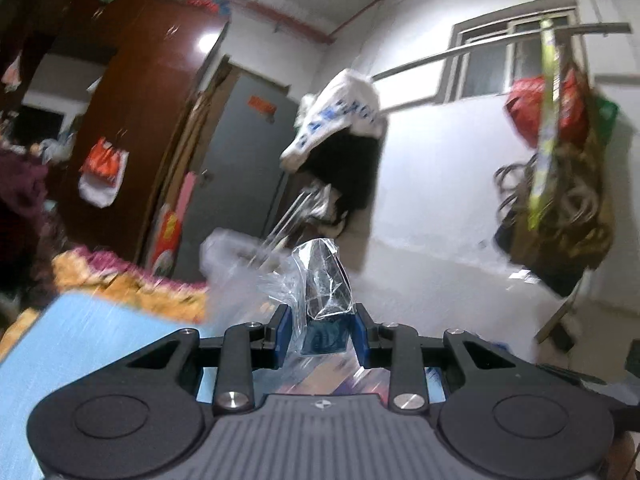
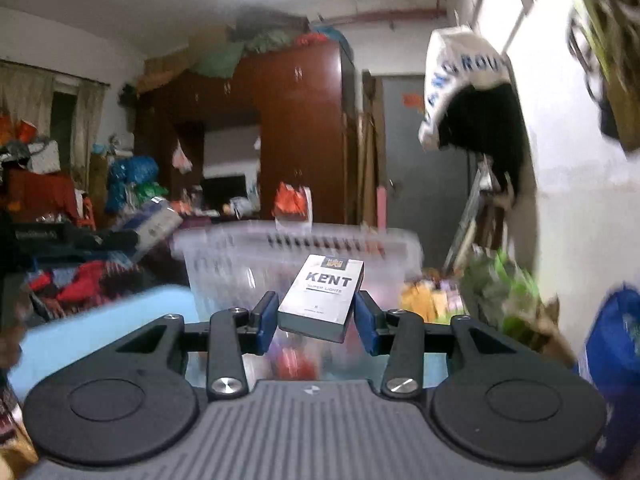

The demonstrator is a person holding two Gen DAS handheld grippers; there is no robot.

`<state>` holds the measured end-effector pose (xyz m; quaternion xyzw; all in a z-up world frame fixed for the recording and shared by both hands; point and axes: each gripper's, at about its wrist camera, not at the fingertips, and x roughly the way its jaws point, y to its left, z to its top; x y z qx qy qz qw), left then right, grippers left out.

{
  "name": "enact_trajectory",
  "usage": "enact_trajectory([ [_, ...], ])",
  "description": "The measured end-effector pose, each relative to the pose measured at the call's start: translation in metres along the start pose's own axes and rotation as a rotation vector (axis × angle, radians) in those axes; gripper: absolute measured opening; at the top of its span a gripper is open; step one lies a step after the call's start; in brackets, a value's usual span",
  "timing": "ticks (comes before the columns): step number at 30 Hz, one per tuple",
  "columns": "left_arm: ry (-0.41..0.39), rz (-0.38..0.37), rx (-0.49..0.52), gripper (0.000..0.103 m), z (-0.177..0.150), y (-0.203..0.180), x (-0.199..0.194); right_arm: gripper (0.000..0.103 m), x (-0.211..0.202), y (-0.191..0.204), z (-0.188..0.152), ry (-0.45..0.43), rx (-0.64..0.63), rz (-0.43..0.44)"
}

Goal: Organize objects
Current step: 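Lift both items over the white basket and open both grippers, then grasp white wrapped bottle with left gripper while right grasps blue box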

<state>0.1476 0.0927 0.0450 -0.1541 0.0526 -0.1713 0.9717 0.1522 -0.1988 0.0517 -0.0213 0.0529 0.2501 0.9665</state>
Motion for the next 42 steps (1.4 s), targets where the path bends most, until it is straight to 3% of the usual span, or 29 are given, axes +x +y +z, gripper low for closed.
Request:
enact_trajectory([
  [4,0.06,0.085,0.063,0.036,0.053,-0.028,0.049,0.045,0.056,0.004,0.07,0.058,-0.037,-0.001],
  [6,0.131,0.116,0.025,0.036,0.07,-0.025,0.081,0.045,0.091,-0.001,0.083,0.115,-0.031,0.001],
  [8,0.172,0.147,0.032,0.044,0.077,-0.021,0.105,0.047,0.121,-0.005,0.085,0.177,-0.029,-0.006],
  [9,0.193,0.168,0.051,0.052,0.076,-0.02,0.115,0.06,0.131,-0.005,0.082,0.201,-0.041,-0.02],
  [10,0.217,0.195,0.062,0.074,0.072,-0.018,0.123,0.077,0.136,-0.005,0.078,0.214,-0.043,-0.041],
  [11,0.231,0.229,0.059,0.081,0.067,-0.014,0.126,0.084,0.131,-0.004,0.074,0.206,-0.034,-0.057],
  [13,0.22,0.215,0.049,0.081,0.056,-0.01,0.111,0.103,0.103,-0.008,0.064,0.133,0.001,-0.023],
  [15,0.176,0.188,0.054,0.081,0.043,-0.014,0.082,0.103,0.07,-0.015,0.046,0.093,0.058,0.018],
  [17,0.164,0.169,0.069,0.086,0.021,-0.028,0.054,0.103,0.053,-0.024,0.026,0.11,0.115,0.016],
  [22,0.386,0.112,0.163,0.085,-0.05,-0.073,0.063,0.103,0.043,-0.043,-0.015,0.151,0.19,-0.021],
  [25,0.445,0.153,0.201,0.076,-0.071,-0.086,0.08,0.103,0.043,-0.056,-0.021,0.157,0.264,-0.008],
  [28,0.453,0.206,0.21,0.069,-0.079,-0.09,0.088,0.103,0.041,-0.058,-0.024,0.153,0.298,0.001],
  [29,0.474,0.207,0.21,0.055,-0.081,-0.09,0.09,0.103,0.041,-0.057,-0.023,0.153,0.298,0.008],
  [33,0.452,0.195,0.175,0.052,-0.077,-0.077,0.073,0.103,0.046,-0.035,-0.022,0.164,0.229,0.047],
  [37,0.406,0.211,0.157,0.051,-0.069,-0.051,0.036,0.085,0.071,0.002,-0.024,0.252,0.095,0.088],
  [42,0.374,0.235,0.082,0.051,-0.063,-0.009,0.015,0.078,0.105,0.038,-0.033,0.35,-0.003,0.091],
])
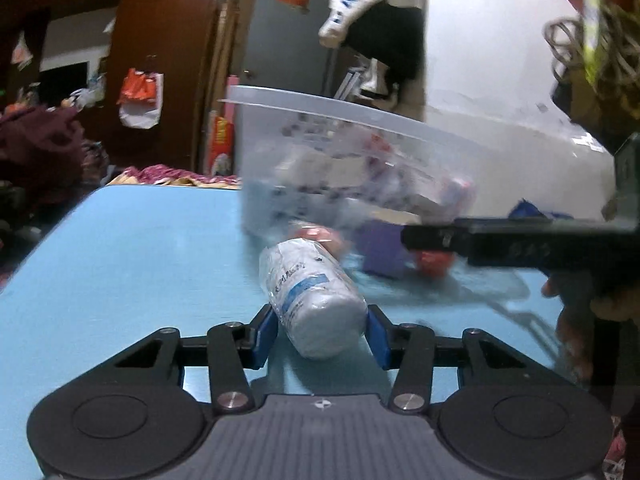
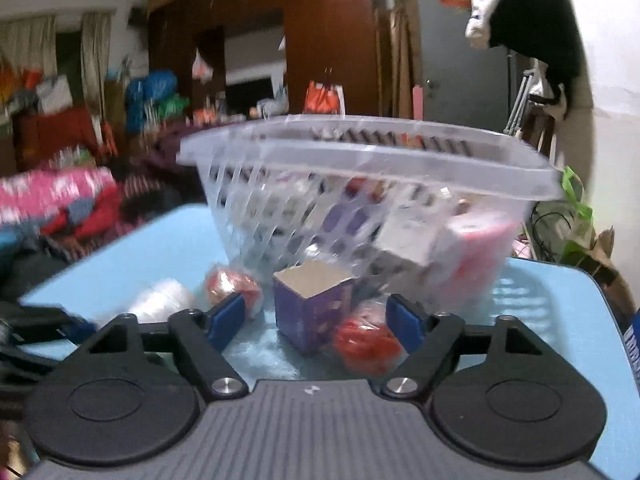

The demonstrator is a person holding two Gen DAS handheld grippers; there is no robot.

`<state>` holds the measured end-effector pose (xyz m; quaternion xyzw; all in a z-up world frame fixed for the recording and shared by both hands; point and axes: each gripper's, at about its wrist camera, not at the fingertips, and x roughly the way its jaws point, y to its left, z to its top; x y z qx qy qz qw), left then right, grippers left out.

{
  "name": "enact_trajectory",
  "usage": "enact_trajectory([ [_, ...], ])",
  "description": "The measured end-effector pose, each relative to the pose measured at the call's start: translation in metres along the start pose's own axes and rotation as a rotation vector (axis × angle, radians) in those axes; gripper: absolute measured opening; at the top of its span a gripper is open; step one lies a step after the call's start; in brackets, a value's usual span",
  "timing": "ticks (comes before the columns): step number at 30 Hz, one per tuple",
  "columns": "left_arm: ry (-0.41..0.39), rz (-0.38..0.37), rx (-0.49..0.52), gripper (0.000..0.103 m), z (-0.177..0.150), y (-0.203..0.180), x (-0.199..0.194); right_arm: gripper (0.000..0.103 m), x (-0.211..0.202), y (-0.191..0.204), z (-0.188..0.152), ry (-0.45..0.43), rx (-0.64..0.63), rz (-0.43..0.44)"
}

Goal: Organize objects
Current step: 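Grasp white wrapped bottle with left gripper while right grasps blue box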

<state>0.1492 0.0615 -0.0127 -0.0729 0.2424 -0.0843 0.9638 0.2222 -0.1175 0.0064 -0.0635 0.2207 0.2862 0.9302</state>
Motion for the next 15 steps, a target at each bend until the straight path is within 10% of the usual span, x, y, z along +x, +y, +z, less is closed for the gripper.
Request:
enact_trajectory([
  [15,-0.035,-0.022,-0.001,0.052,-0.001,0.007,0.0,0.063,0.023,0.05,0.008,0.026,-0.293,-0.115],
])
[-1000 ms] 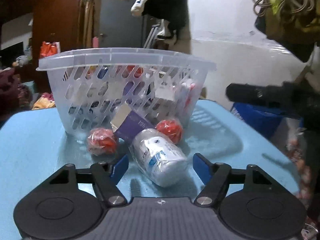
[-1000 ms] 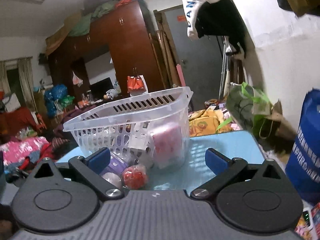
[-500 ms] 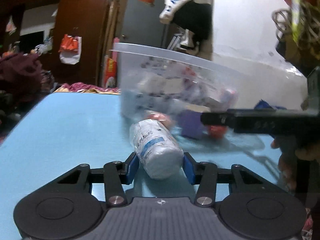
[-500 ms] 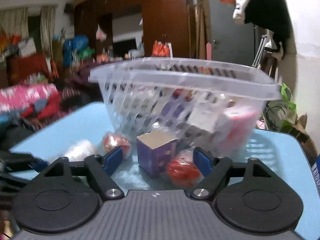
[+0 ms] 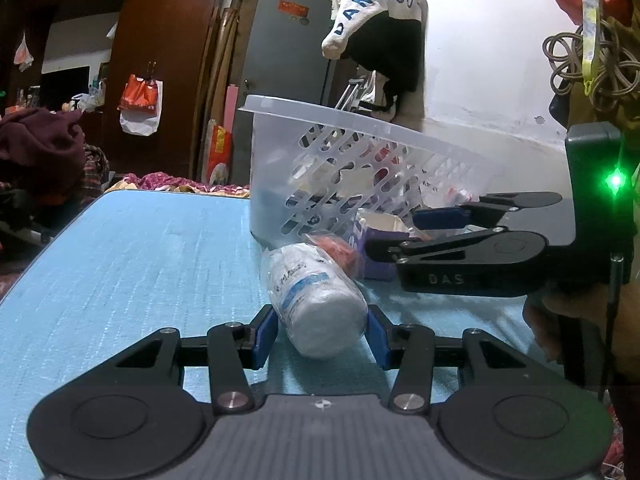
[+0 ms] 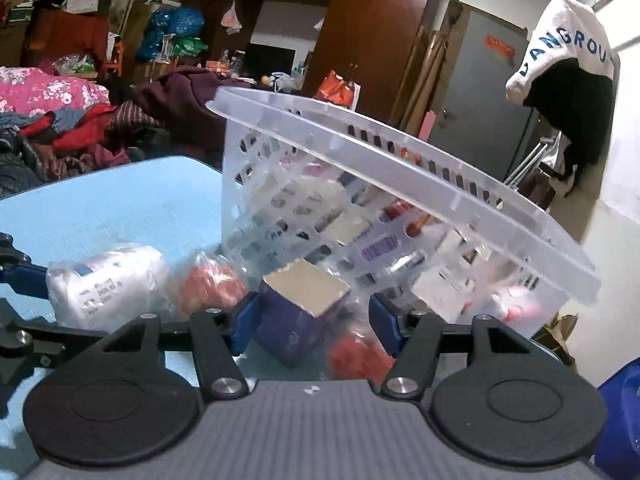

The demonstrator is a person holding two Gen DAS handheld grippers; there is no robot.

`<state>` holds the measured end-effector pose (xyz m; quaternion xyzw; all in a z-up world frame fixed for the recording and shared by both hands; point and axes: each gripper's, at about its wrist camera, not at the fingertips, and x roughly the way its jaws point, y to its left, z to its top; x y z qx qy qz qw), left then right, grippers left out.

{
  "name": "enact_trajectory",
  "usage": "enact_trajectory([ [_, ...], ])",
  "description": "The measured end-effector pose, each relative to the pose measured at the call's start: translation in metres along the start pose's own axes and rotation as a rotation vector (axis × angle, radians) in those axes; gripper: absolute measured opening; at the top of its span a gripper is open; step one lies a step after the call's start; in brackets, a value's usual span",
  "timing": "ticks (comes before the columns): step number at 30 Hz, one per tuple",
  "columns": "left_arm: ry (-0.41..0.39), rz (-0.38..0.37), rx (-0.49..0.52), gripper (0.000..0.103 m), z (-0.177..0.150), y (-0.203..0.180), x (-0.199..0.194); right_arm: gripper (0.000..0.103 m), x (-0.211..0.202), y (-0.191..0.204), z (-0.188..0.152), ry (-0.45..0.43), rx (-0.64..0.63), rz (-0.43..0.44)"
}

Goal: Organize objects
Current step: 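Grasp white wrapped bottle with left gripper while right grasps blue box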

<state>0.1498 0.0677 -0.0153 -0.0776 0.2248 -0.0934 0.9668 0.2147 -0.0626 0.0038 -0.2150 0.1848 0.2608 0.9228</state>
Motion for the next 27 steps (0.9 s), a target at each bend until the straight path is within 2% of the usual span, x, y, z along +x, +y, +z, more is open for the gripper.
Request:
enact_trajectory([
  [4,-0.003,-0.008,-0.023,0.051,0.0,0.005,-0.001,0.062,0.01,0.001,0.006,0.039,0.026,0.002],
  [10,-0.013,-0.018,-0.031,0.051,-0.001,0.006,-0.002,0.051,0.009,-0.01,0.002,0.035,0.121,0.056],
  [17,-0.11,-0.028,0.006,0.05,-0.006,0.002,-0.012,0.047,-0.043,-0.034,-0.021,-0.103,0.26,0.078],
  [22,-0.161,-0.019,0.033,0.05,-0.009,-0.002,-0.017,0.046,-0.074,-0.043,-0.045,-0.144,0.3,0.091],
  [27,-0.196,-0.025,0.026,0.05,-0.009,0.001,-0.022,0.045,-0.084,-0.051,-0.057,-0.17,0.336,0.08],
])
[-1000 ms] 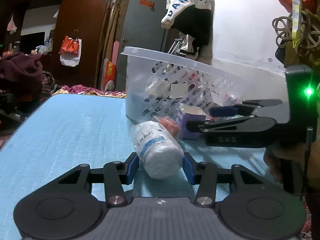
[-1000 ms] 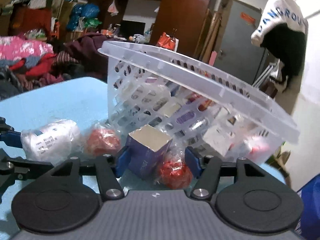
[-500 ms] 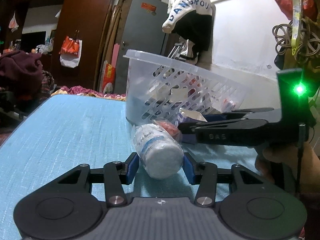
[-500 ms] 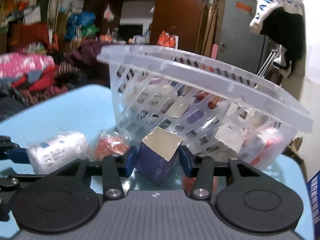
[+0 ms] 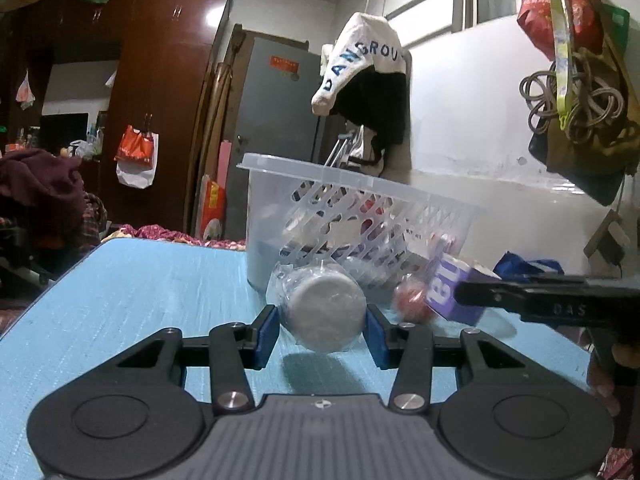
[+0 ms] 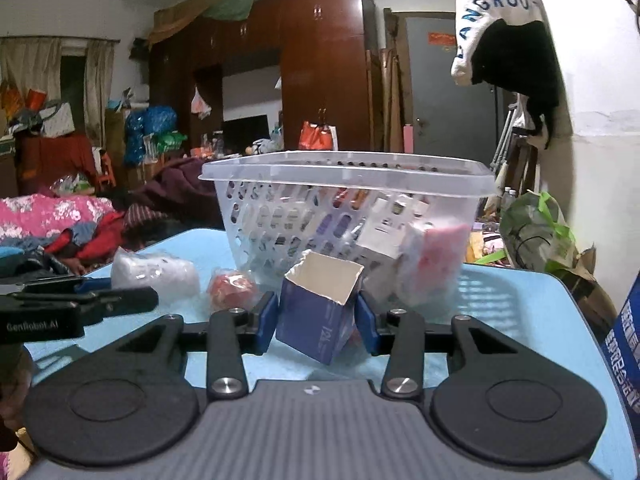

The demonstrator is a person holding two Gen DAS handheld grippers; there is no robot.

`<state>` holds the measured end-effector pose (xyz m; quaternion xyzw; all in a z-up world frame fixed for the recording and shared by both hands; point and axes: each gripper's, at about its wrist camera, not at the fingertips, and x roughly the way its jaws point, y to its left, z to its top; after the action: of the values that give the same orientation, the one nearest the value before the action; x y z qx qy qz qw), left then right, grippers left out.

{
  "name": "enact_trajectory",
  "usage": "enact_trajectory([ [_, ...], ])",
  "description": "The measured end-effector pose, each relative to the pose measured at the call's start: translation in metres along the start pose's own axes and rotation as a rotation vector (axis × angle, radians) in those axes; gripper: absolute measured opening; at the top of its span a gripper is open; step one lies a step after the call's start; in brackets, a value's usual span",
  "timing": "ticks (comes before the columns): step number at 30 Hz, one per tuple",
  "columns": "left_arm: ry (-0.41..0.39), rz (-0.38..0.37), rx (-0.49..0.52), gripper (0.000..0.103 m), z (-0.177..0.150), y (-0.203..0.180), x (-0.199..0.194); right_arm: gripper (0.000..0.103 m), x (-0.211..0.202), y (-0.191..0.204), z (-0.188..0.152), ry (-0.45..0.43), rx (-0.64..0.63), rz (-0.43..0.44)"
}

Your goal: Organize objects

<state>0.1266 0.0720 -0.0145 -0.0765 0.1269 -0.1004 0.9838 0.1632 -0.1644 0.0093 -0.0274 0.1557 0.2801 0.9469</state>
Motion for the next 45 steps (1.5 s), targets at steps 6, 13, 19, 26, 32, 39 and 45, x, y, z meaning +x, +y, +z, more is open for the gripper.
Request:
enact_trajectory([
  [6,-0.032,-0.013,0.001,0.05,-0.002,0.001,-0.004,0.045,-0.002,-0.005,-0.001,-0.014,0.021,0.006],
  [13,-0.144,-0.118,-0.038,0.05,0.043,-0.001,-0.024,0.045,-0.028,0.001,0.035,-0.113,0.019,0.045],
  [19,-0.164,-0.11,-0.04,0.05,0.147,-0.018,0.021,0.045,0.002,-0.005,0.13,-0.132,-0.042,-0.035],
  [26,0.01,-0.001,-0.011,0.079,0.166,-0.026,0.106,0.069,0.066,-0.011,0.144,-0.025,-0.119,-0.129],
  [32,-0.032,-0.042,0.03,0.087,0.119,-0.02,0.048,0.103,-0.001,-0.012,0.078,-0.123,-0.038,-0.009],
  [39,0.22,0.057,0.034,0.091,0.069,-0.009,0.077,0.094,0.065,-0.017,0.022,0.191,0.037,-0.014],
  [45,0.338,0.055,0.002,0.084,0.053,-0.003,0.102,0.067,0.09,-0.012,0.022,0.267,0.023,0.006],
])
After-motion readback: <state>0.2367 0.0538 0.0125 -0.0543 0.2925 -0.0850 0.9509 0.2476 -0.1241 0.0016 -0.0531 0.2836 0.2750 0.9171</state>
